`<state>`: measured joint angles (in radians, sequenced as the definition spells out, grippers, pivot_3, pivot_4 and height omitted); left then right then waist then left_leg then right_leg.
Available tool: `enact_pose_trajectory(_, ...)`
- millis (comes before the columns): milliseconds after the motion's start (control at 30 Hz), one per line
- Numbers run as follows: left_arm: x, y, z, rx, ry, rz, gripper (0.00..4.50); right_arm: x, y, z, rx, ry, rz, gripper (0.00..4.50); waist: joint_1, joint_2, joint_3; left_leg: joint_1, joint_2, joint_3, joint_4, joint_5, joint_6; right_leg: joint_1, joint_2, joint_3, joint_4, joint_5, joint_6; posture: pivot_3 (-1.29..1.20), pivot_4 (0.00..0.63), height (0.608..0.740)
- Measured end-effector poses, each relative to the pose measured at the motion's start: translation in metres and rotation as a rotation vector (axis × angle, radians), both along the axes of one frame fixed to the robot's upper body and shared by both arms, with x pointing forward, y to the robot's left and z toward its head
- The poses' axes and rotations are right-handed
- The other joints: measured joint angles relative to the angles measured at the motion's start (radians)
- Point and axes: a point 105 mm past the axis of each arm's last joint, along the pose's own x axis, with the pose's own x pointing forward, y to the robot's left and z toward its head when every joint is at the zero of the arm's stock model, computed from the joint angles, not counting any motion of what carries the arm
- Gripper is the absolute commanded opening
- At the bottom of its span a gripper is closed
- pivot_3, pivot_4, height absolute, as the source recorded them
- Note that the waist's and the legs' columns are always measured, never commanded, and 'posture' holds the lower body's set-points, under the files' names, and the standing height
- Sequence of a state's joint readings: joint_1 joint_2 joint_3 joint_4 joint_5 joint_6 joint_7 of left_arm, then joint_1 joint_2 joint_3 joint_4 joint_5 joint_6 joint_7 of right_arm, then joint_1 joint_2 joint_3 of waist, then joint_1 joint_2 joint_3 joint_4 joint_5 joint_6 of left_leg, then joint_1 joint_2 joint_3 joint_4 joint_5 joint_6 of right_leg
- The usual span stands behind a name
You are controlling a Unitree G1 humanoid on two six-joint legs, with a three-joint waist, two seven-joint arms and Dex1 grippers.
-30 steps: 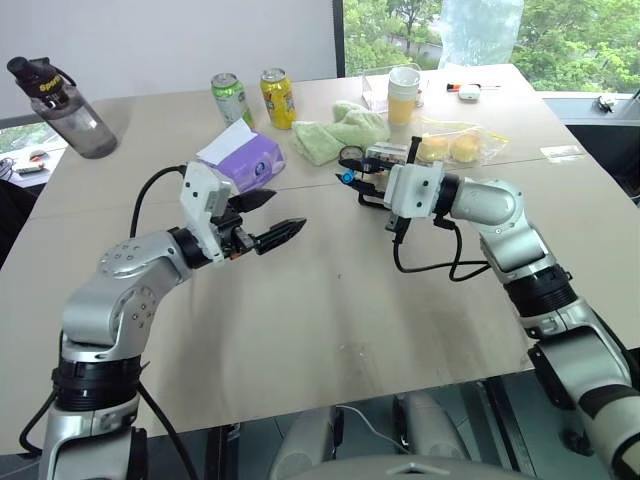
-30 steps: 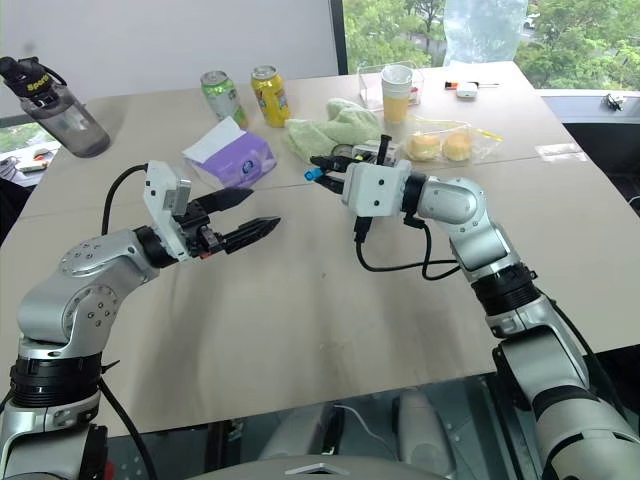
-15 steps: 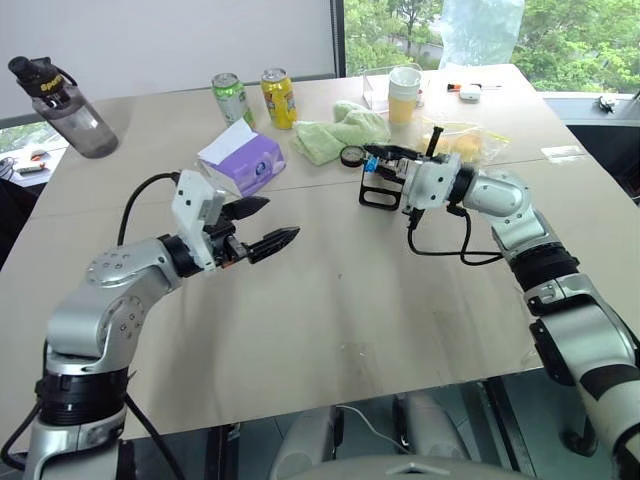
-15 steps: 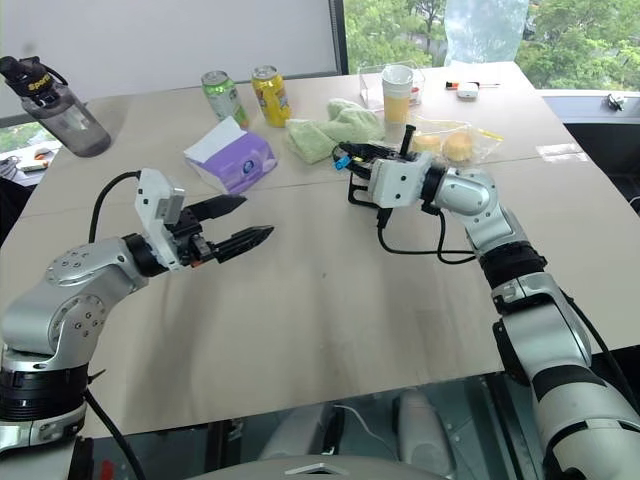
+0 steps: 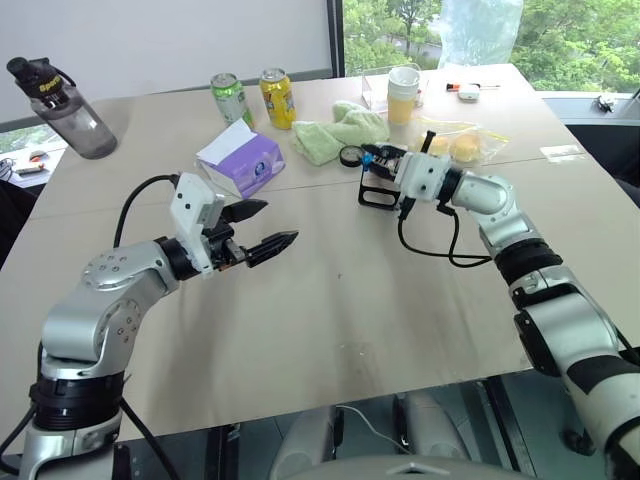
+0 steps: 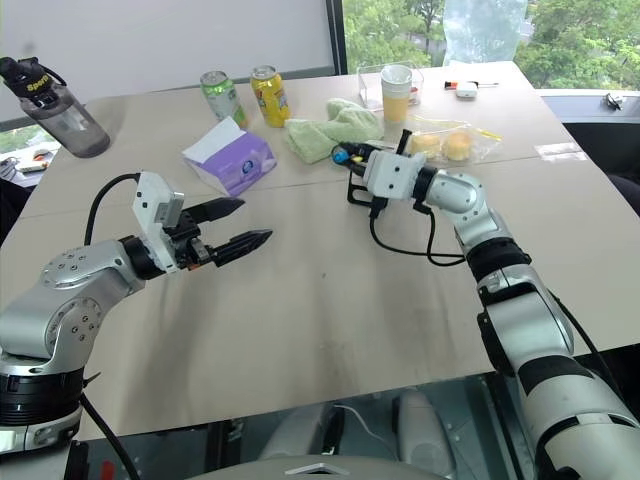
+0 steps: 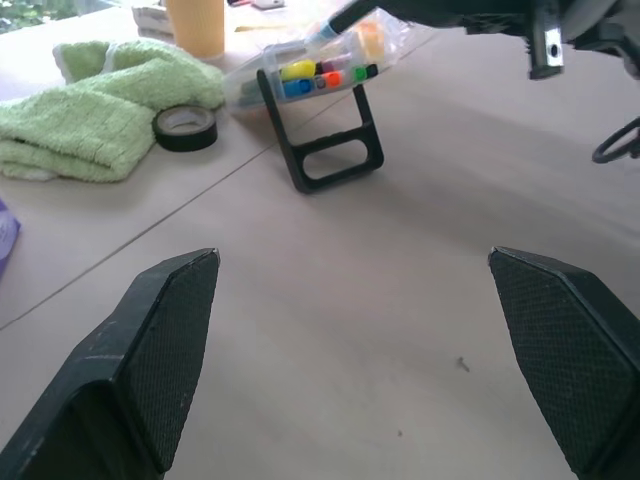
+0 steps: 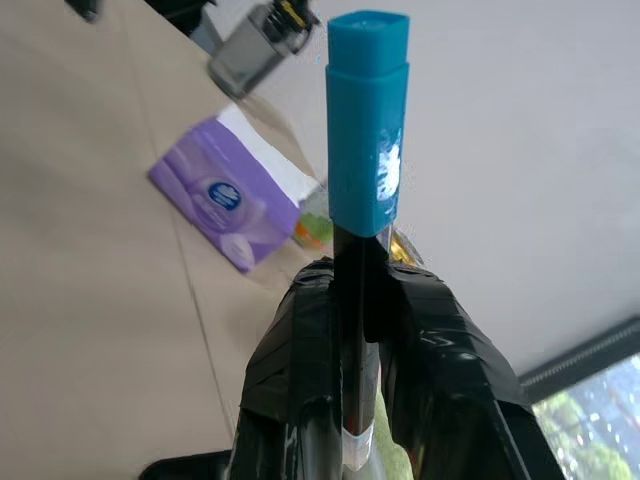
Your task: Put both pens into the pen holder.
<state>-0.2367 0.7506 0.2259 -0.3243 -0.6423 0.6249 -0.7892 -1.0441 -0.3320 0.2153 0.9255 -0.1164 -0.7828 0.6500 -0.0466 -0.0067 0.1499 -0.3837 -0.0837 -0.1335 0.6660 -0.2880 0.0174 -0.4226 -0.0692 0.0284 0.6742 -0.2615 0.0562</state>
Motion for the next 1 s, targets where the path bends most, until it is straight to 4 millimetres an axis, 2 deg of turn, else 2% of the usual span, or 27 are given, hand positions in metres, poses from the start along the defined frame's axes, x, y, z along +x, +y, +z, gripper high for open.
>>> enact_pose_trajectory(267, -0.002, 0.0, 0.002, -0.003, -0.006, -0.005, 4.43, 0.016, -0.004, -0.003, 0.114, 0.102, -0.065, 0.11, -0.002, 0.0, 0.0, 0.0, 0.0, 0.0, 0.0, 0.0, 0.0, 0.0, 0.0, 0.0, 0.0, 0.0, 0.0, 0.0, 0.15, 0.74)
enact_pose_trajectory(467, -0.005, 0.005, 0.002, -0.004, -0.012, 0.016, 4.43, 0.013, 0.0, -0.001, 0.127, 0.08, -0.043, 0.11, -0.02, 0.0, 0.0, 0.0, 0.0, 0.0, 0.0, 0.0, 0.0, 0.0, 0.0, 0.0, 0.001, 0.0, 0.0, 0.0, 0.15, 0.74)
enact_pose_trajectory(633, -0.007, 0.004, 0.002, 0.001, -0.017, 0.019, 4.43, 0.0, 0.005, 0.004, 0.112, 0.015, 0.015, 0.11, -0.024, 0.0, 0.0, 0.001, 0.0, 0.0, 0.0, 0.0, 0.0, 0.0, 0.0, 0.001, 0.001, 0.0, 0.0, 0.0, 0.15, 0.74)
enact_pose_trajectory(800, -0.007, 0.005, 0.002, 0.0, -0.015, 0.021, 4.43, -0.007, 0.006, -0.011, 0.089, 0.035, 0.041, 0.11, -0.023, 0.0, 0.0, 0.001, 0.0, 0.0, 0.0, 0.0, 0.0, 0.0, 0.0, 0.001, 0.002, 0.0, 0.0, 0.0, 0.15, 0.74)
enact_pose_trajectory(1000, -0.006, 0.004, 0.003, 0.0, -0.019, 0.018, 4.43, -0.001, 0.005, -0.019, 0.11, 0.087, 0.004, 0.11, -0.023, 0.0, 0.0, 0.001, 0.0, 0.0, 0.0, 0.0, 0.0, 0.0, 0.0, 0.001, 0.002, 0.0, 0.0, 0.0, 0.15, 0.74)
